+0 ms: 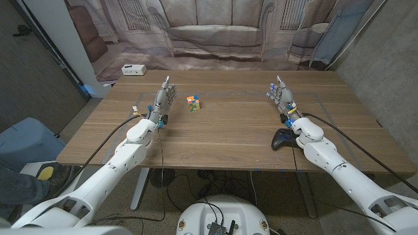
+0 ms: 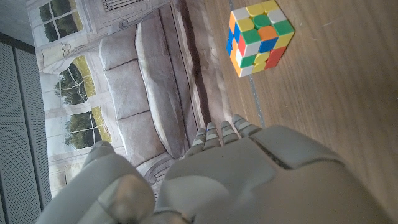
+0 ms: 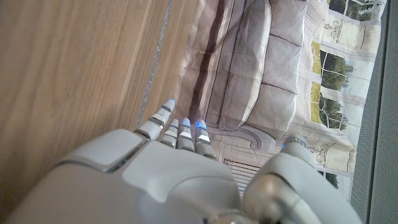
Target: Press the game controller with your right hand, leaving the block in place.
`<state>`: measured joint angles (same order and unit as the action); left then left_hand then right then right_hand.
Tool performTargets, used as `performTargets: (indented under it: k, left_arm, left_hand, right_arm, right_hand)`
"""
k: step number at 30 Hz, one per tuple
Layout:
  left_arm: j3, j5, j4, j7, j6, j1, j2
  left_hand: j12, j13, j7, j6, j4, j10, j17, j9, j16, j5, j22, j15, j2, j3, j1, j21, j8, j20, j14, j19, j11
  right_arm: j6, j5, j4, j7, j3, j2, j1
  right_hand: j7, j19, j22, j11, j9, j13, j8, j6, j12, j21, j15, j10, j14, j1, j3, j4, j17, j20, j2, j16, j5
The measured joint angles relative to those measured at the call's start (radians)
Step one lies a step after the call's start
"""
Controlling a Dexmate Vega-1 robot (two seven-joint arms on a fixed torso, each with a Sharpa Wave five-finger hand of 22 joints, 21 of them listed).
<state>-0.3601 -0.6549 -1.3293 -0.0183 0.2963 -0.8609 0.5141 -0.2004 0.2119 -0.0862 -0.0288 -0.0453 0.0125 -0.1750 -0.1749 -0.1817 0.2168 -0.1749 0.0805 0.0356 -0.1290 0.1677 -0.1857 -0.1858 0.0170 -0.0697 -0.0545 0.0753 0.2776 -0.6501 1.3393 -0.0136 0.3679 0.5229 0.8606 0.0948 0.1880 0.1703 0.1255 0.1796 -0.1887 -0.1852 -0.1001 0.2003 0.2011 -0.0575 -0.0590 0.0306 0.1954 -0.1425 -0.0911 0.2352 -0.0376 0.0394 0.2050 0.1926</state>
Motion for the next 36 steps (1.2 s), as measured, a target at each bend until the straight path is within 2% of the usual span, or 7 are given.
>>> performTargets:
  k: [8,16,26,31,33,34,36]
  left_arm:
    - [0.008,0.0,-0.04,0.021,0.004,-0.024,0.011]
    - [0.014,0.005,-0.077,0.036,0.003,-0.045,0.026]
    - [0.03,0.008,-0.131,0.046,-0.002,-0.082,0.055]
    - [0.041,0.008,-0.157,0.05,-0.002,-0.105,0.072]
    - [0.044,0.008,-0.169,0.05,-0.002,-0.114,0.079]
    - [0.046,0.008,-0.174,0.058,-0.006,-0.118,0.082]
    - [0.049,0.008,-0.183,0.058,-0.006,-0.125,0.088]
  left_hand:
    - [0.0,-0.001,0.0,0.0,0.002,-0.005,0.0,0.0,0.0,0.0,0.0,0.0,-0.004,-0.002,0.006,0.0,0.0,0.0,0.0,0.0,0.005]
    - [0.0,-0.003,-0.005,0.005,0.004,-0.01,0.0,0.0,-0.004,0.0,0.0,0.005,-0.004,-0.004,0.006,-0.006,0.0,0.0,0.005,0.0,0.01]
    - [-0.007,-0.008,-0.008,0.014,0.004,-0.014,0.0,0.0,-0.004,0.0,0.0,0.002,-0.009,-0.004,0.012,-0.008,0.0,0.0,0.009,0.0,0.007]
    - [-0.015,-0.008,-0.007,0.029,0.007,-0.038,0.0,0.0,-0.011,0.0,0.0,0.007,-0.009,-0.007,0.012,-0.013,-0.008,0.007,0.036,0.021,0.012]
    - [-0.015,-0.012,-0.007,0.036,0.008,-0.044,0.0,0.0,-0.015,0.0,0.0,0.01,-0.015,-0.008,0.017,-0.019,-0.008,0.003,0.045,0.03,0.007]
    - [-0.015,-0.012,-0.01,0.04,0.008,-0.051,0.0,0.0,-0.015,0.0,0.0,0.007,-0.015,-0.008,0.017,-0.019,-0.008,0.003,0.05,0.03,0.01]
    - [-0.021,-0.012,-0.01,0.04,0.008,-0.052,0.0,0.0,-0.015,0.0,0.0,0.009,-0.015,-0.008,0.017,-0.019,-0.008,0.008,0.057,0.035,0.009]
  right_arm:
    - [0.004,0.0,0.018,0.002,-0.005,0.003,0.018]
    - [0.038,0.001,0.034,0.0,-0.013,0.005,0.036]
    - [0.068,0.015,0.062,0.012,-0.022,0.015,0.056]
    - [0.074,0.024,0.078,0.017,-0.025,0.022,0.063]
    - [0.076,0.027,0.078,0.019,-0.025,0.022,0.063]
    - [0.077,0.029,0.108,0.019,-0.03,0.038,0.08]
    - [0.08,0.031,0.108,0.019,-0.03,0.038,0.08]
  right_hand:
    - [-0.007,0.0,0.0,0.011,0.0,0.0,-0.004,-0.007,0.007,0.0,-0.005,-0.011,-0.005,0.0,0.0,0.0,-0.003,0.0,0.0,0.0,0.0]
    - [-0.005,0.011,0.0,0.0,0.0,0.0,-0.008,-0.016,0.007,0.0,-0.007,-0.022,-0.015,0.0,0.0,0.0,-0.003,0.0,0.0,0.006,0.0]
    - [-0.006,0.027,0.0,0.0,0.0,0.0,-0.011,-0.027,0.007,0.004,-0.001,-0.04,-0.031,0.0,0.0,0.0,-0.008,-0.001,0.0,0.01,0.0]
    - [-0.004,0.034,0.0,0.003,0.0,0.0,-0.012,-0.047,0.007,0.007,0.002,-0.047,-0.038,0.0,0.0,0.0,-0.008,0.002,0.0,0.01,0.0]
    - [0.0,0.04,0.0,0.003,0.0,0.0,-0.019,-0.057,0.007,0.007,0.004,-0.054,-0.04,0.0,0.0,0.0,-0.008,0.003,0.0,0.01,0.0]
    - [-0.004,0.042,0.0,0.003,0.0,0.0,-0.019,-0.061,0.007,0.007,0.004,-0.054,-0.04,0.0,0.0,0.0,-0.008,0.002,0.0,0.01,0.0]
    - [-0.007,0.045,0.0,0.003,0.0,0.0,-0.022,-0.064,0.007,0.007,0.0,-0.054,-0.043,0.0,0.0,0.0,-0.008,0.002,0.0,0.01,0.0]
